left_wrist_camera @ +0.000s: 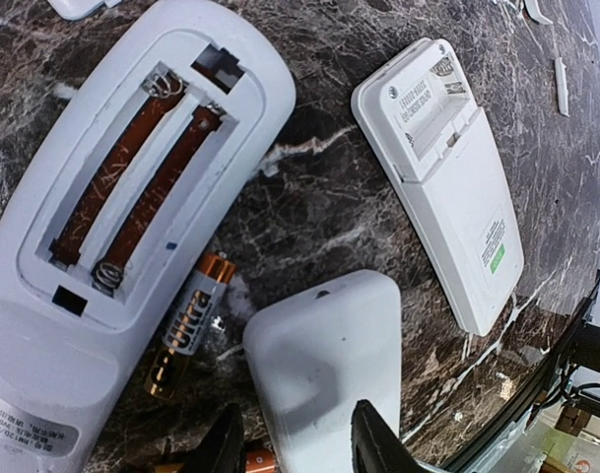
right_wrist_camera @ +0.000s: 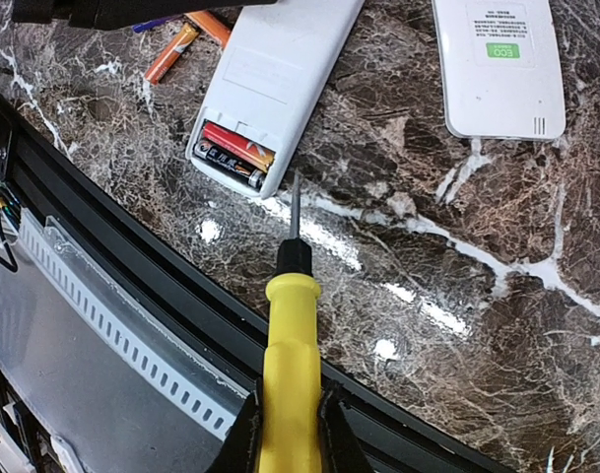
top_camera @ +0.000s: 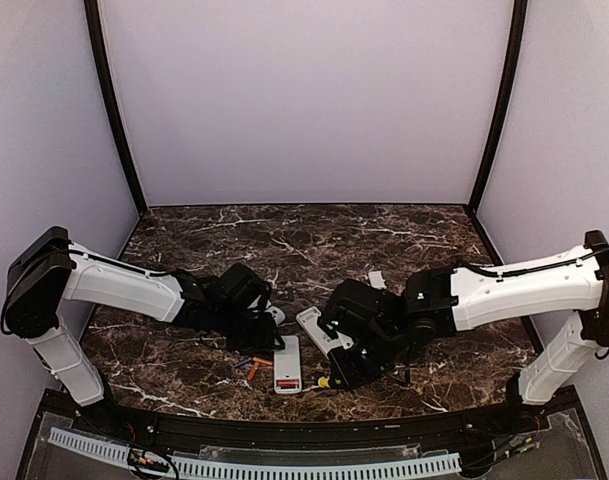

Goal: Unload the batteries from the remote control
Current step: Remove the battery from the remote control without the battery cover.

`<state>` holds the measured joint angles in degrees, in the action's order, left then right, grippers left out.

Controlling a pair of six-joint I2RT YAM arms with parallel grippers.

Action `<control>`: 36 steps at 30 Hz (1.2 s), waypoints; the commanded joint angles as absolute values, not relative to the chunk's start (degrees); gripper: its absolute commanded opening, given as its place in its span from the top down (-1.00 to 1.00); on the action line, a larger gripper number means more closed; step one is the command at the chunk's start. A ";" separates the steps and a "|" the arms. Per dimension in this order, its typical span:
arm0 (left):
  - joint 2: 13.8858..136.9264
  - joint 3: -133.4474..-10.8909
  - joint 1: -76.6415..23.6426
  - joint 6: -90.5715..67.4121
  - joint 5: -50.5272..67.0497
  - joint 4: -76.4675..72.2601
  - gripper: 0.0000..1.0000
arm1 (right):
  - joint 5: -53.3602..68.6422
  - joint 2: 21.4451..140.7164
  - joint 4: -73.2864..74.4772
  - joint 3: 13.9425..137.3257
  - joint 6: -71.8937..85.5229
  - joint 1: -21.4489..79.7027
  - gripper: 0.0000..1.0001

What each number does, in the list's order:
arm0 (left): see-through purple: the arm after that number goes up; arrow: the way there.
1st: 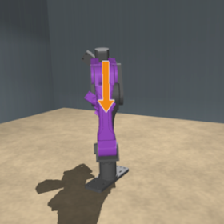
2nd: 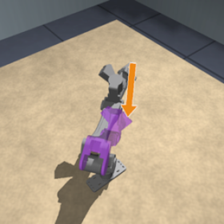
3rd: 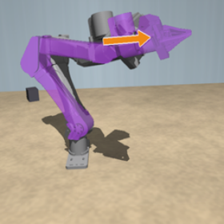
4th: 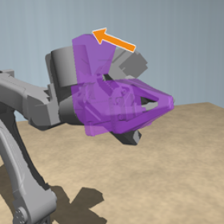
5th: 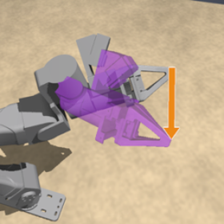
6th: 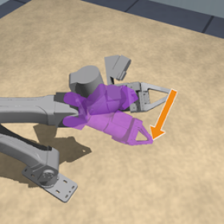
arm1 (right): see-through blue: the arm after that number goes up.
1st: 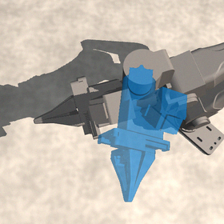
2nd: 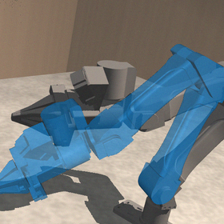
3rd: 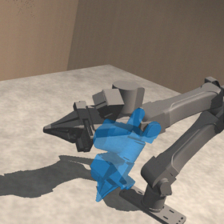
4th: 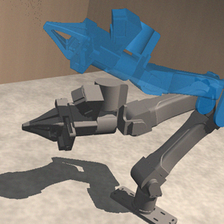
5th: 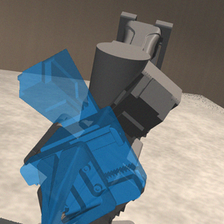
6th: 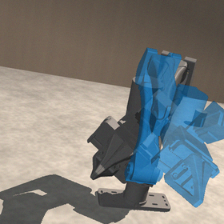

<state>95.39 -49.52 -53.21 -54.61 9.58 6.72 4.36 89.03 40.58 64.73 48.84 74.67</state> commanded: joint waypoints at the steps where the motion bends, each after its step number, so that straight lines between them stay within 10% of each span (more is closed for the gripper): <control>1: 95.61 -49.90 -53.35 -53.71 9.35 7.63 0.30 | 3.52 89.84 41.53 66.69 50.00 75.46 1.00; 36: 94.41 -48.29 -53.32 -54.39 10.03 6.10 0.42 | 2.03 92.39 44.61 71.37 51.39 77.05 1.00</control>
